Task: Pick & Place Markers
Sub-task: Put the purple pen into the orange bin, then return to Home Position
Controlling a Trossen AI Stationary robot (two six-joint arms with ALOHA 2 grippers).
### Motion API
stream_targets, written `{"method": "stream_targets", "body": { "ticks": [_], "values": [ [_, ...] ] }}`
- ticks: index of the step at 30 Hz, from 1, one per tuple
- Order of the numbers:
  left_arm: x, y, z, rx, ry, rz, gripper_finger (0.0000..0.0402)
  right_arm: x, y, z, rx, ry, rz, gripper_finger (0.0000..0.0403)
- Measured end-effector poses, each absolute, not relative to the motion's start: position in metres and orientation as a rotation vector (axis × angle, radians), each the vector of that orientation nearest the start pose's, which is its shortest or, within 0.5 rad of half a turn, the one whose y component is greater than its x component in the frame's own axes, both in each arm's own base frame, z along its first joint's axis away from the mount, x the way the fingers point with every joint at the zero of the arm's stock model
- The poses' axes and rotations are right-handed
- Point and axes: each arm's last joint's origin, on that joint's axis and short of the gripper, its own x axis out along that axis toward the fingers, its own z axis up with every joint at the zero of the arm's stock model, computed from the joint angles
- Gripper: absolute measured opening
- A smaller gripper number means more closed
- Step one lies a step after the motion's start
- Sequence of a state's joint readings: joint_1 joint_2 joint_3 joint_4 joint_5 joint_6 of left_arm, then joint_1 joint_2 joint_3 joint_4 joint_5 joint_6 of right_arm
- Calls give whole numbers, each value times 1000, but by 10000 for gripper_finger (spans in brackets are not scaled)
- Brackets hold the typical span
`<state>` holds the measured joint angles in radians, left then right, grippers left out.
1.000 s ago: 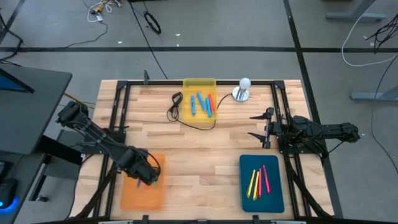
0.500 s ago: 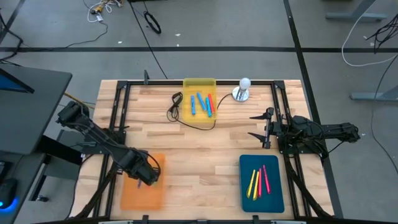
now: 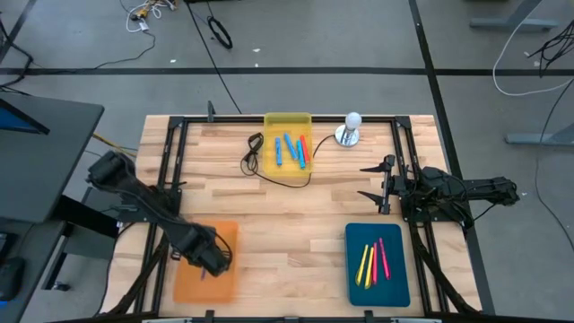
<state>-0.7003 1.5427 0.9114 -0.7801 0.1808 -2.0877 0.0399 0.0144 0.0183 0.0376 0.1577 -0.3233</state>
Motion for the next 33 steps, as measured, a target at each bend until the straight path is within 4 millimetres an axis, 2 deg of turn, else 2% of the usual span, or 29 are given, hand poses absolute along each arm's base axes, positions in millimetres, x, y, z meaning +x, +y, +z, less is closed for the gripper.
{"method": "stream_targets", "body": {
  "ticks": [10, 15, 27, 33],
  "values": [
    [197, -180, 151, -1254, 1446, 904, 40, 97, -1, 172, -319, -21, -123, 323],
    [196, -180, 147, -1253, 1452, 904, 42, 97, -1, 172, -319, -21, -123, 323],
    [196, -179, 146, -1246, 1404, 932, 122, 97, -1, 172, -319, -21, -123, 323],
    [196, -178, 147, -1235, 1398, 922, 188, 97, -1, 172, -319, -22, -123, 323]
  ]
}}
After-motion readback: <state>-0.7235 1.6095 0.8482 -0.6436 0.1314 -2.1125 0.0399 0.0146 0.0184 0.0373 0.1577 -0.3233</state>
